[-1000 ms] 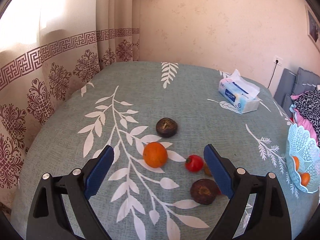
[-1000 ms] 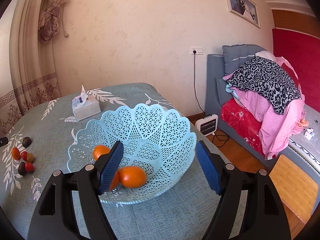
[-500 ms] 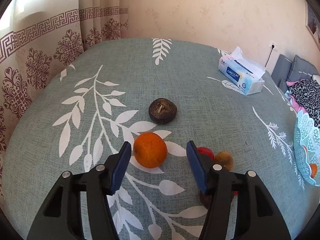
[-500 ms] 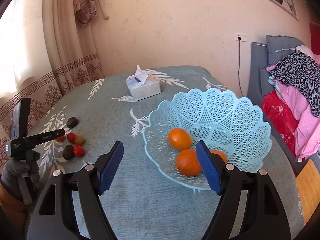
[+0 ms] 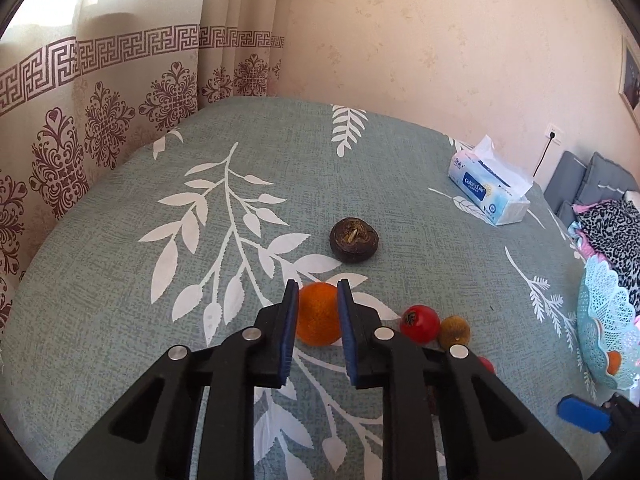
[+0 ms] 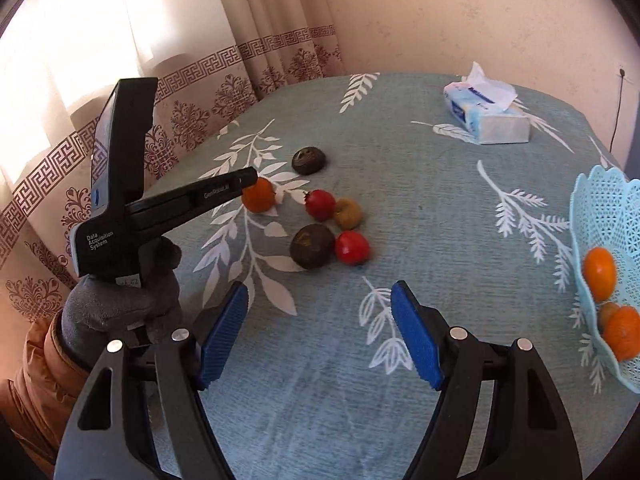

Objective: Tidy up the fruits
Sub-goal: 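Grasp the dark brown round fruit with the right gripper while the left holds the orange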

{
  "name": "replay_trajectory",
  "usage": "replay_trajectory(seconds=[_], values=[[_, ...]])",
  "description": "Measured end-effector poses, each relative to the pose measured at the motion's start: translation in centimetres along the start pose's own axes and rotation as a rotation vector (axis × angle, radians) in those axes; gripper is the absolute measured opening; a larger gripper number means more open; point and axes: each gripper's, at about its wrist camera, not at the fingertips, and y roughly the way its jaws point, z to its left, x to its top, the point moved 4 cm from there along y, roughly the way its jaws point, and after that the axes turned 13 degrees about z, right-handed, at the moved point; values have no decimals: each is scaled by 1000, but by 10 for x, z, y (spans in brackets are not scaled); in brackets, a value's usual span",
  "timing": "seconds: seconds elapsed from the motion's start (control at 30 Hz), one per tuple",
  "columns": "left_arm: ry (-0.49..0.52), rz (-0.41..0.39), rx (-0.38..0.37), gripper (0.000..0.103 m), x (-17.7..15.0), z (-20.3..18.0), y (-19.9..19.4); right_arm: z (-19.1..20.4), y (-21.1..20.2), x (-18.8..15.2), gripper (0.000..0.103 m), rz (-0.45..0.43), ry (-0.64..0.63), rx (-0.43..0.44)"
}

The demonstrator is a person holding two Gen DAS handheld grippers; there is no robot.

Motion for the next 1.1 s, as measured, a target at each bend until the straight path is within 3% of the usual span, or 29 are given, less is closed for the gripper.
replay_trajectory(seconds=[0.1,0.3,0.57,0.6,0.63,0.7,1.1], values=[[-11,-7,-22,20,1,3,-5,11,17,4,61,49,-12,25],[-80,27,-66,20,2,18,-2,10,47,20,54,105,24,8],[-173,106,-101,25,0,37,10,6,71,41,53,104,48,-33],[-174,106,-105,28,0,37,10,6,72,43,53,103,48,-36],[-171,102,-106,39,0,36,9,6,74,47,52,103,49,-43],[-164,85,-114,55,0,34,6,5,75,48,40,104,46,-75],[-20,135,-161,55,-8,-1,17,2,43,24,38,44,37,-97]])
